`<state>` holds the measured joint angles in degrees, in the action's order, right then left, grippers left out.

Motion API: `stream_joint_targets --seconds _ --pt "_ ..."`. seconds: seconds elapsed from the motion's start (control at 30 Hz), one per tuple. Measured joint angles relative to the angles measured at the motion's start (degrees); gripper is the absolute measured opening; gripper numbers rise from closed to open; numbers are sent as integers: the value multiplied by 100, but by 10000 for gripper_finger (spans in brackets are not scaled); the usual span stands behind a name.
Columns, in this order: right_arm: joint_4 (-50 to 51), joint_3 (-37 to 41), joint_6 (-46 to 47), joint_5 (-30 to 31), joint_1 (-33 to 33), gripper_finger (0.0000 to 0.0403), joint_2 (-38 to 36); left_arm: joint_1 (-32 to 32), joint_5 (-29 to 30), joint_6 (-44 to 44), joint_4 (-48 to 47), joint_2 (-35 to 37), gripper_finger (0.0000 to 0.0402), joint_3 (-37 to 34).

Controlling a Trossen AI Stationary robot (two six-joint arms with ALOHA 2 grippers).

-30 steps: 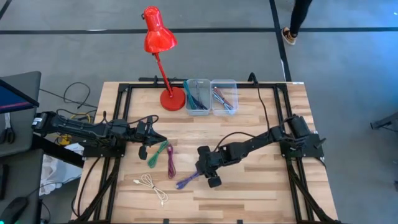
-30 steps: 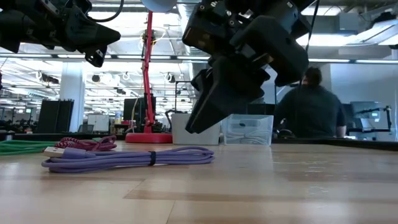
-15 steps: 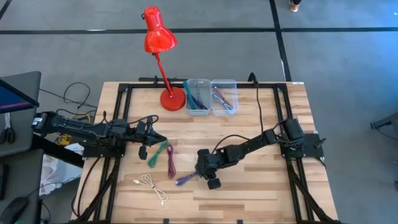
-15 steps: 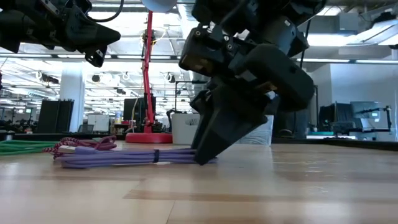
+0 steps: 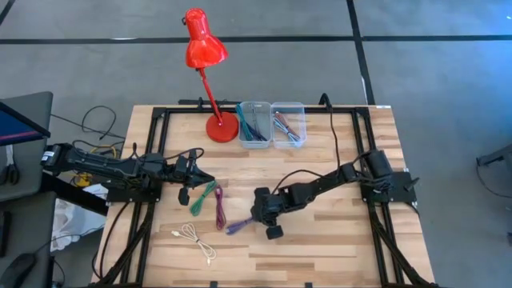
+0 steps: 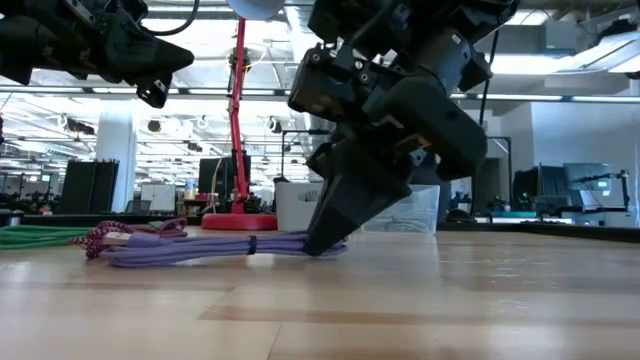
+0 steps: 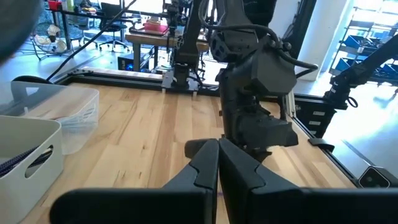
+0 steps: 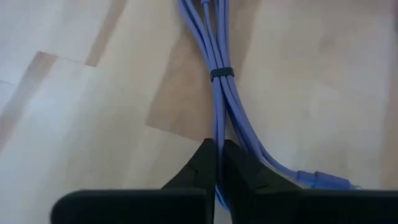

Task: Pick & Place USB Port
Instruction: Put the violet charger cable into the transparent bin

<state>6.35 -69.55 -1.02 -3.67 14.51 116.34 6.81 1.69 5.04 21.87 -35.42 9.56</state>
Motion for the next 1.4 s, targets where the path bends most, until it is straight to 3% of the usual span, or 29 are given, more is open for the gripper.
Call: stream_joint_targets --seconds 0.3,0.97,1.2,1.4 --pt "77 -12 -43 134 -252 3 -181 -1 0 0 0 0 12 0" --pt "1346 39 -367 1391 -1192 0 -1433 -2 -1 0 -2 1 12 0" --pt "1452 41 -408 1439 -1523 0 -1660 -2 -2 0 -4 2 12 0" --pt "1632 43 -407 2078 -1673 0 -1822 0 -2 0 -4 2 12 0"
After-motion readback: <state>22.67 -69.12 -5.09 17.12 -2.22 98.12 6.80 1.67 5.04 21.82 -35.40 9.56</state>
